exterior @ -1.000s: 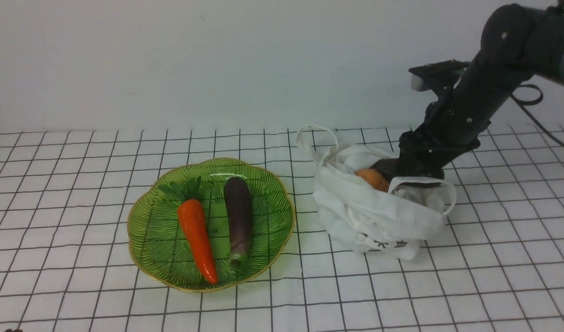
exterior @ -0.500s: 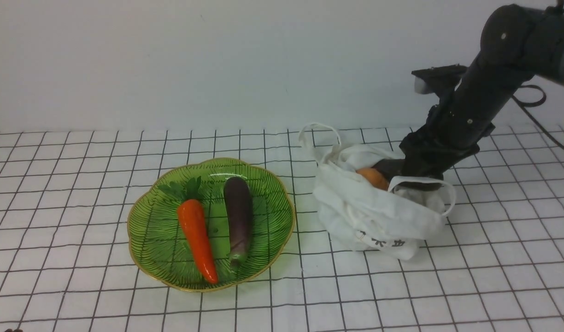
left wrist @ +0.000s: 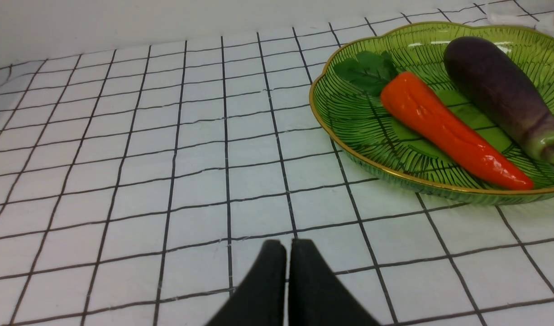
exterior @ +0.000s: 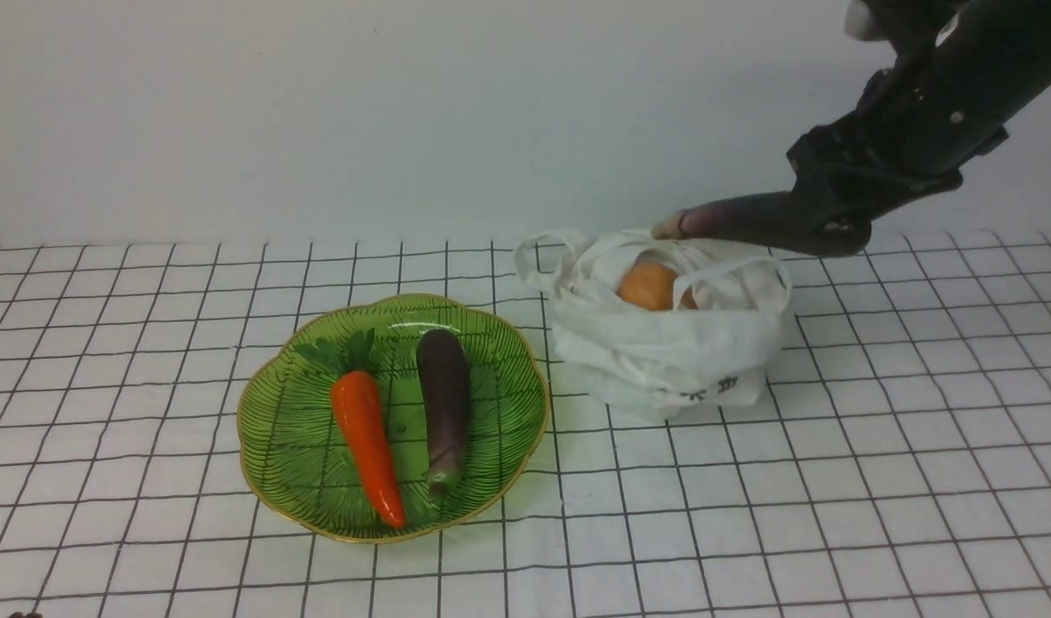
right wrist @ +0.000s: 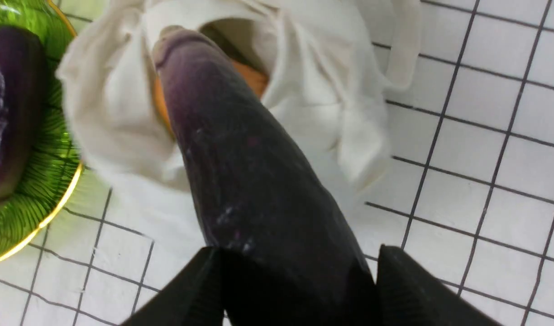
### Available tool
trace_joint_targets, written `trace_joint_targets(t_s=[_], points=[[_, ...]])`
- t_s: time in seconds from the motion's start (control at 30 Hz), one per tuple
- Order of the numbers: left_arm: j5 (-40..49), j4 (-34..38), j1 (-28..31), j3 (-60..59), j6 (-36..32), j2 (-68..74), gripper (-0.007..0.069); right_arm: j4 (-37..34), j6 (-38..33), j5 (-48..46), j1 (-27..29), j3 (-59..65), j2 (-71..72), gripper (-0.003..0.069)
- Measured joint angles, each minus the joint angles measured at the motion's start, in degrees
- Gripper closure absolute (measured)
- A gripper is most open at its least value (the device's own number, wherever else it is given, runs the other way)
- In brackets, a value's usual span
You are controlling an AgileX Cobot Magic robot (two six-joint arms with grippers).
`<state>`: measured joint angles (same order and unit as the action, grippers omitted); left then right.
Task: Take vegetables from bag on white checkered tablecloth place on plate.
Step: 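Take the eggplant out of the bag and place it on the plate with the right gripper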
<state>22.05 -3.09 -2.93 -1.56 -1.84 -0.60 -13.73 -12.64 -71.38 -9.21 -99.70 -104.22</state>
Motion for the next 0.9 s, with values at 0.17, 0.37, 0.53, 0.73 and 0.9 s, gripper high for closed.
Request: trace_joint_targets(t_s=[0.17,0.37,0.53,0.73,0.9], points=[[0.00,0.00,0.00,0.00,0.00,0.00,0.0632,-0.32,0.52,0.13,0.00,3.27,1.30,0.0265],[0.00,0.00,0.00,0.00,0.00,0.00,0.0632,-7.80,-1.07,-0.13,-0.88,7.59,6.69,0.0265],[0.00,0.00,0.00,0.00,0.00,0.00,0.0632,-15.61,-4.42,0.12,-8.01,7.59,8.57,0.0265],[0.00,0.00,0.00,0.00,0.00,0.00,0.0632,-16.62,3.17,9.52,-20.58,7.59,3.03,0.0265],[0.00,0.00,0.00,0.00,0.00,0.00,0.0632,-17.06,5.78,20.75,-26.38,7.59,-3.46,0.0265]])
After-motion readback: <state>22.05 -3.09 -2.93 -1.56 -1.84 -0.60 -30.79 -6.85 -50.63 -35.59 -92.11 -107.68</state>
